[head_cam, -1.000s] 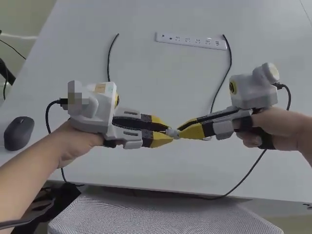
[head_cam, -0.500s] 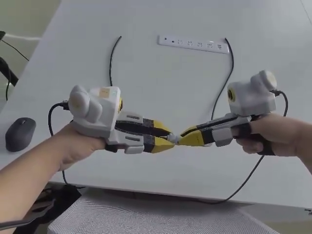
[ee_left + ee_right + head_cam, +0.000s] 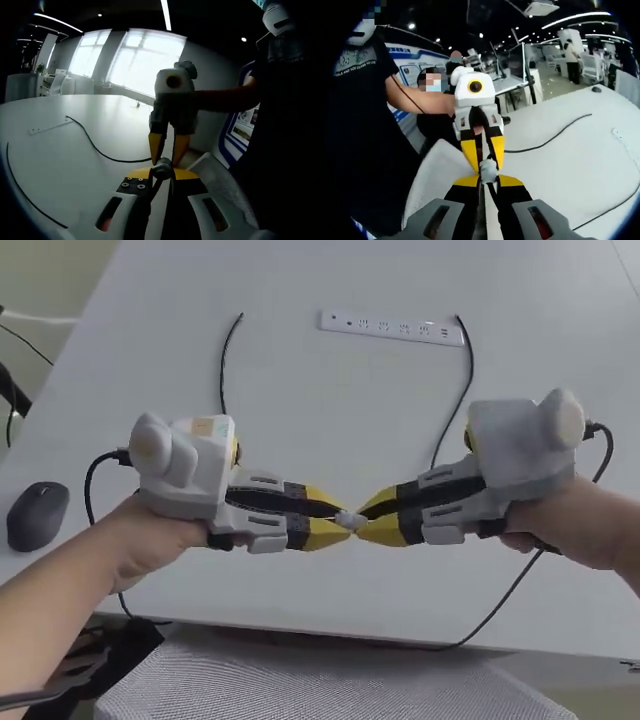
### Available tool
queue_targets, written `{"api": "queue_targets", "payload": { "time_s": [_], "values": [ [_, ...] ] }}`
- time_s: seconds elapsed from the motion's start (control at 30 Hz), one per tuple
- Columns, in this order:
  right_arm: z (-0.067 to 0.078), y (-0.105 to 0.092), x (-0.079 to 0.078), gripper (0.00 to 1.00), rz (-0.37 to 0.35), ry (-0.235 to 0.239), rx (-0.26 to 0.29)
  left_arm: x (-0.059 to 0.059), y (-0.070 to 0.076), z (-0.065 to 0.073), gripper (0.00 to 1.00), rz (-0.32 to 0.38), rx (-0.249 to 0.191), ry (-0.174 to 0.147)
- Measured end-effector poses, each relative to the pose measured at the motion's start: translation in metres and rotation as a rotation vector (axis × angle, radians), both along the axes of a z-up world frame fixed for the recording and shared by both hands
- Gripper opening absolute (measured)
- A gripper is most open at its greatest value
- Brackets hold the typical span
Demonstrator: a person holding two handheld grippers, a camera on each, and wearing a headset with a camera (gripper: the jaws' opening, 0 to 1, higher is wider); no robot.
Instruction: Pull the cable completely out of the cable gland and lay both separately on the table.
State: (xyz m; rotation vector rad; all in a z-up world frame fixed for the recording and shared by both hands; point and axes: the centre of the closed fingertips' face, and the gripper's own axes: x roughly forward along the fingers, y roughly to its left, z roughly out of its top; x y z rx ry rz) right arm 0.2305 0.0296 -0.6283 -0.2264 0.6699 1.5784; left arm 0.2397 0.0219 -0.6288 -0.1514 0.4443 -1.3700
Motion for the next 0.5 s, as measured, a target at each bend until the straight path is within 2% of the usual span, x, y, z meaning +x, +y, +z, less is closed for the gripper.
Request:
{"api": "queue_targets", "payload": {
  "time_s": [0.07,0.13,0.23,0.37,0.5],
  "values": [
    [-0.002,0.0,-0.001,0.07,0.033,-0.09,-0.026,0.0,0.0,-0.001,0.15,0.0,0.001,0.003],
    [-0.004,-0.001,-0.001,0.07,0.057,-0.157,-0.055,-0.001,0.0,-0.002,0.15,0.0,0.003,0.009],
    [-0.007,-0.001,0.0,0.07,0.078,-0.236,-0.088,-0.001,-0.001,-0.003,0.15,0.003,0.004,0.021],
    [-0.009,0.001,0.0,0.07,0.079,-0.276,-0.102,-0.001,0.001,-0.004,0.15,0.012,0.002,0.041],
    [-0.012,-0.001,0.004,0.08,0.068,-0.276,-0.108,-0.001,0.001,-0.005,0.15,0.013,0.004,0.045]
  ]
}}
